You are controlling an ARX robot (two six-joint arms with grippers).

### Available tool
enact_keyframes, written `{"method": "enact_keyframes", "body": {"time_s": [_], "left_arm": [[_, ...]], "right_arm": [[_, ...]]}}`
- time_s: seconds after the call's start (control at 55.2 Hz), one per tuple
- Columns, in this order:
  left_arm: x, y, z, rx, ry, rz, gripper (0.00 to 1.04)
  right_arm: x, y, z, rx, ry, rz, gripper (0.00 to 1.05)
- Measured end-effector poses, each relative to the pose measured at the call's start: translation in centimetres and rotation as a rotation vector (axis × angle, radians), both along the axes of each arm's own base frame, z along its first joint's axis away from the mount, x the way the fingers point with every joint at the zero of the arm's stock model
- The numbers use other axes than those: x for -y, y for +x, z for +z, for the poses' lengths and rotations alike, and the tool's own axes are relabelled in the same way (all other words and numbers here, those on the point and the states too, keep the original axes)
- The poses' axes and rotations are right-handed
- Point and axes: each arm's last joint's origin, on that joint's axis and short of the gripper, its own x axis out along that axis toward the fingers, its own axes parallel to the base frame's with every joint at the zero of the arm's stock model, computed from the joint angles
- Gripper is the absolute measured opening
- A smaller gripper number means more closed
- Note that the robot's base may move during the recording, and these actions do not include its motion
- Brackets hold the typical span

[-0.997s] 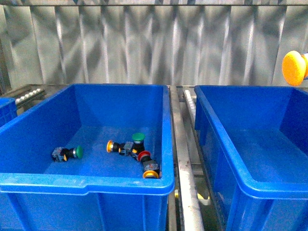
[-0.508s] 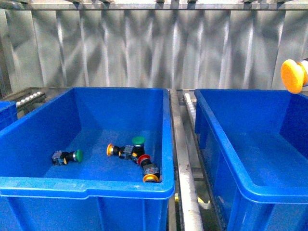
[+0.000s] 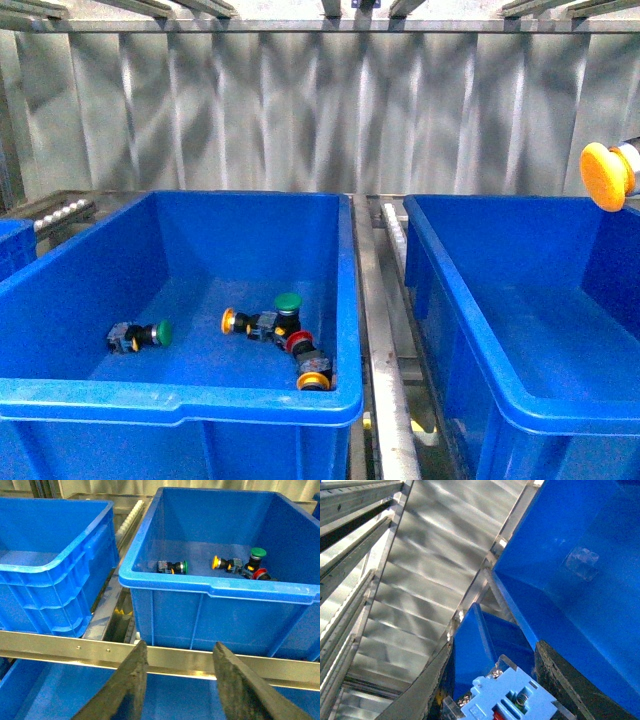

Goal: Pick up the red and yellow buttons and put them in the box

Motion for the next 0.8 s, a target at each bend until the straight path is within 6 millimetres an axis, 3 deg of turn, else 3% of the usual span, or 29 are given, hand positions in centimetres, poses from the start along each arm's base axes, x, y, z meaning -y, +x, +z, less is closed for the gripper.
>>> {"method": "enact_keyframes", "body": {"time_s": [0.308, 0.798], "left_arm": [[0.0, 0.0, 0.0, 0.0, 0.002, 0.0, 0.99], [0.0, 0.0, 0.0, 0.0, 0.002, 0.002, 0.97]], "right_arm": [[-0.2, 0.2, 0.0, 0.003, -0.032, -0.016, 0.41], [2.2, 0.8, -0.3, -0.009, -0.041, -0.09, 0.41]]}}
